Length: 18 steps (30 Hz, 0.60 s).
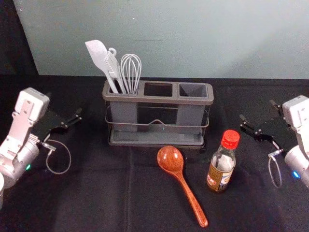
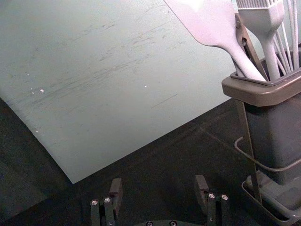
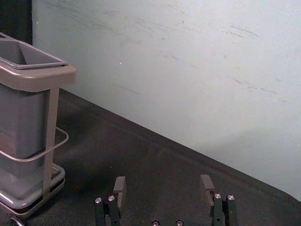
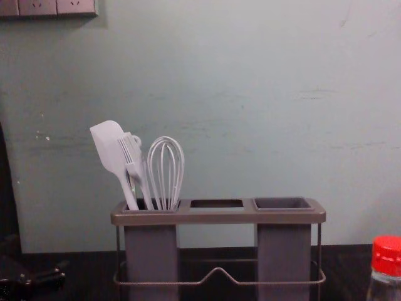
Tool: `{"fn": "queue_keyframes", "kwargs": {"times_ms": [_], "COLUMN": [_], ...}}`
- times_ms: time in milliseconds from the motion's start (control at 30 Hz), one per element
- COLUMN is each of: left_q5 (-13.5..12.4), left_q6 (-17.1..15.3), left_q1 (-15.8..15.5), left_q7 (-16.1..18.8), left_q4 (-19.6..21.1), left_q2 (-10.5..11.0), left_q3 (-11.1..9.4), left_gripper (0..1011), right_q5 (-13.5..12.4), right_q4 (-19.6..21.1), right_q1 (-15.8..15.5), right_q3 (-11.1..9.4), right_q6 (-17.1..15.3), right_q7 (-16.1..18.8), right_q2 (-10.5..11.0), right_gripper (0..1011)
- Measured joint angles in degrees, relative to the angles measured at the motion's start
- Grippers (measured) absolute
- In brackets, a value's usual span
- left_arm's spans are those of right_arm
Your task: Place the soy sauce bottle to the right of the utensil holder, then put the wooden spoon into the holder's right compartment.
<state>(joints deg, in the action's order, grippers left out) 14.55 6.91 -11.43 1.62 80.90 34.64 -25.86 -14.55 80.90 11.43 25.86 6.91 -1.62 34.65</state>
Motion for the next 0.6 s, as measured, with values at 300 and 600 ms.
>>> {"fn": "queue_keyframes", "kwargs": {"times_ms": [300, 600], "left_q5": [0.0, 0.0], "left_q6": [0.0, 0.0], "left_q1": [0.0, 0.0], "left_q7": [0.0, 0.0], "left_q4": [0.0, 0.0], "left_q2": [0.0, 0.0], "left_q3": [0.0, 0.0], "left_gripper": [1005, 1005], "right_q5": [0.0, 0.0], "right_q4": [0.0, 0.0], "right_q1": [0.0, 0.0], "right_q3": [0.0, 0.0], "right_q6": [0.0, 0.0], "right_q7": [0.0, 0.0], "right_q2": [0.0, 0.0], "right_gripper": [1002, 1002]}}
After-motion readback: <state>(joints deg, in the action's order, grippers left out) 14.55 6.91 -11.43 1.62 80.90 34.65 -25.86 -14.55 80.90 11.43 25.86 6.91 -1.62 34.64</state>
